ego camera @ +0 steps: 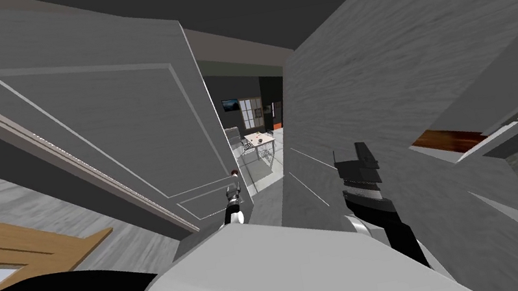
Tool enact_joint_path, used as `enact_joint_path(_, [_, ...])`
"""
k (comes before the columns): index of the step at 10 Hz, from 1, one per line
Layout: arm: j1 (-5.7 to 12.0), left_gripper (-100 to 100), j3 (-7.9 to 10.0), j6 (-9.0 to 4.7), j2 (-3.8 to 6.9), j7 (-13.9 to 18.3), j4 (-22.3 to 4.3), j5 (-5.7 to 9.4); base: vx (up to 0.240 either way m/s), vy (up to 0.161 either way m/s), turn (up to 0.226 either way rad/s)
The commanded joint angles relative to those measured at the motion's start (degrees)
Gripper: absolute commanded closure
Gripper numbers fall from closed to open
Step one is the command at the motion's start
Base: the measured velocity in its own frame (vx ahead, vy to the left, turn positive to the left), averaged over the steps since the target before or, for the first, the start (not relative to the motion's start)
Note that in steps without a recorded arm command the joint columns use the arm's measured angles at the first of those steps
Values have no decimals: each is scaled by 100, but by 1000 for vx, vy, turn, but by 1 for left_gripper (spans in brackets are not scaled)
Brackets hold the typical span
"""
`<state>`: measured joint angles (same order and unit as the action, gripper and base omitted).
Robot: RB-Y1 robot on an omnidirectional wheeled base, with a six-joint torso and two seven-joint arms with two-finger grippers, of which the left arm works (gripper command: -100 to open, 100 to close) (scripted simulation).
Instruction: Pull the door open
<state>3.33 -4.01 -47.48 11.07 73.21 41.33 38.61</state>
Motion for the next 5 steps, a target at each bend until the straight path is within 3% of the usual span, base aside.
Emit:
enact_joint_path(1, [64,-100,0,-79,75,149,-191,4,175,-2,-79])
enact_joint_path(5, [-119,-100,70,-174,475,592,-306,68,170,20,-98])
